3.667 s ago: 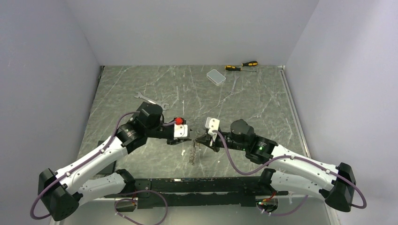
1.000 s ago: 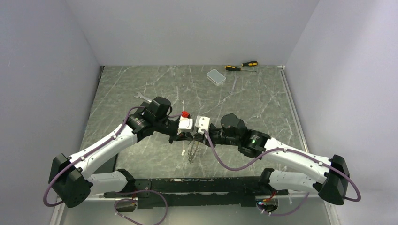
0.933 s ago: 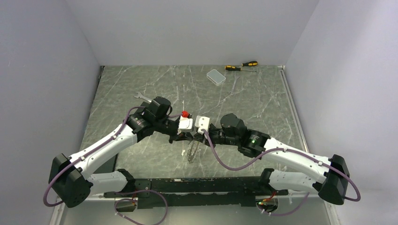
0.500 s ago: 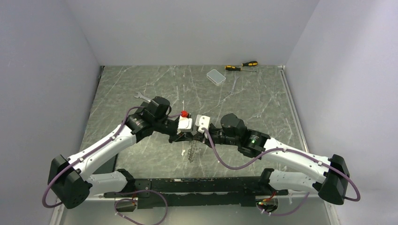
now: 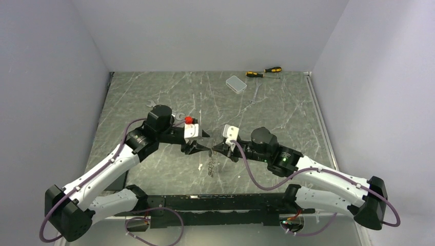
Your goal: Put the keys on the keyring
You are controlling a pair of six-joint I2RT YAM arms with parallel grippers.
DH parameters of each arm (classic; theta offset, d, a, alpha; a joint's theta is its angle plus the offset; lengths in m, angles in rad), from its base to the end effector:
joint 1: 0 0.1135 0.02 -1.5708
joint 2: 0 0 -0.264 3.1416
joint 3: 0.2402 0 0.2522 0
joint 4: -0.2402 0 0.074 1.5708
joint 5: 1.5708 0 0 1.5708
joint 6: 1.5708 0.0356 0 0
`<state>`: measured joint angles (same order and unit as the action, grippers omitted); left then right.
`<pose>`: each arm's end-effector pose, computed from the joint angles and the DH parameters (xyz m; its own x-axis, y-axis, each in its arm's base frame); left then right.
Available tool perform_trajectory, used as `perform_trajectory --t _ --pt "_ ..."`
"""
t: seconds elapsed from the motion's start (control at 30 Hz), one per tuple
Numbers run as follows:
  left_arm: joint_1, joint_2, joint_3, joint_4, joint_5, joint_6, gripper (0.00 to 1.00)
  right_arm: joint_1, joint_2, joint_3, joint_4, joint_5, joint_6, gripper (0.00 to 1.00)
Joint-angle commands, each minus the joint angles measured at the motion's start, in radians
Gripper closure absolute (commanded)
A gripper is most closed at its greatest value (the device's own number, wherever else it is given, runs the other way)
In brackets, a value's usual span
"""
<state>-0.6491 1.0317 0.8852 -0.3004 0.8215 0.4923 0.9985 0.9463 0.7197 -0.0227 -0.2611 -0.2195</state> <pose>0.1628 -0.1563 0.3212 0.1398 0.2980 -0.9443 0.9891 0.0030 0.1474 0.1130 0.1923 0.3044 0.0759 -0.2706 -0.9597 -0.9540 0.2602 -0.1488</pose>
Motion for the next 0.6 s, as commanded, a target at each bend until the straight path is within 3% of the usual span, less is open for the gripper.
perform_trajectory --t 0.0,0.3,0.57 --pt "0.027 -0.016 -0.017 0.114 0.069 -0.080 0.46 0.002 -0.062 -0.002 0.119 0.034 0.021 1.00" --pt "0.049 0.006 -0.015 0.183 0.171 -0.138 0.50 0.001 -0.124 -0.035 0.166 0.070 0.050 1.00" --pt "0.049 0.031 -0.013 0.206 0.230 -0.158 0.63 0.002 -0.130 -0.056 0.203 0.074 0.069 1.00"
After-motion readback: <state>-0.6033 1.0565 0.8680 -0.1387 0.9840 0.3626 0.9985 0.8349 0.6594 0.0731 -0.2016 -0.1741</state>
